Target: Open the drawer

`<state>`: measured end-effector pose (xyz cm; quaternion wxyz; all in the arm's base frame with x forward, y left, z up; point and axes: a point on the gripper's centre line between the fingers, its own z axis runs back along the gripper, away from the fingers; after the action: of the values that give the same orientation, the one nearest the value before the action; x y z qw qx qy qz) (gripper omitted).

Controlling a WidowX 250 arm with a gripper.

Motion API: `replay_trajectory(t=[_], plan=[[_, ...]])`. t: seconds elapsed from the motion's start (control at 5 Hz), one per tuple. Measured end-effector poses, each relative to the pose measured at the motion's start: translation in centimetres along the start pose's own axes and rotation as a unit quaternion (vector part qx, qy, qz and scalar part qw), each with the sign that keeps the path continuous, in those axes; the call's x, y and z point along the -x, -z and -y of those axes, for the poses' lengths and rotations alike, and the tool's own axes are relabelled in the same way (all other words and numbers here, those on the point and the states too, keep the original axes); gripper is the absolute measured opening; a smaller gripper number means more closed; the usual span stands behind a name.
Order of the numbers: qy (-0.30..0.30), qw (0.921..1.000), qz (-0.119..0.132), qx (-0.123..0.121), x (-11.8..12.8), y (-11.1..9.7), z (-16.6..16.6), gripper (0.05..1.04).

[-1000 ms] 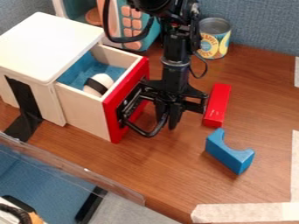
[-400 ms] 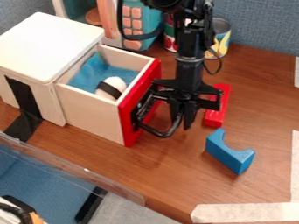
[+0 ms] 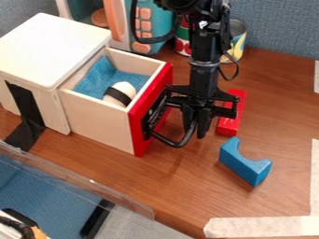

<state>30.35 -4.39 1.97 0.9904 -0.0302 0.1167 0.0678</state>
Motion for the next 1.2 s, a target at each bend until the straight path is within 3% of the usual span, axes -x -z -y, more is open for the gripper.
replay_trajectory(t=[0.2,0.4,0.6,1.2], plan=[[-0.019,0.9997,-0.009,-0.011,1.0,0.1,-0.8,0.454],[-0.023,0.9997,0.009,-0.006,1.3,-1.2,-1.1,0.742],[-0.024,0.9997,0.008,-0.003,1.5,-1.3,-1.3,1.001],[-0.011,0.9969,0.072,0.027,3.5,-5.8,-2.2,1.000]])
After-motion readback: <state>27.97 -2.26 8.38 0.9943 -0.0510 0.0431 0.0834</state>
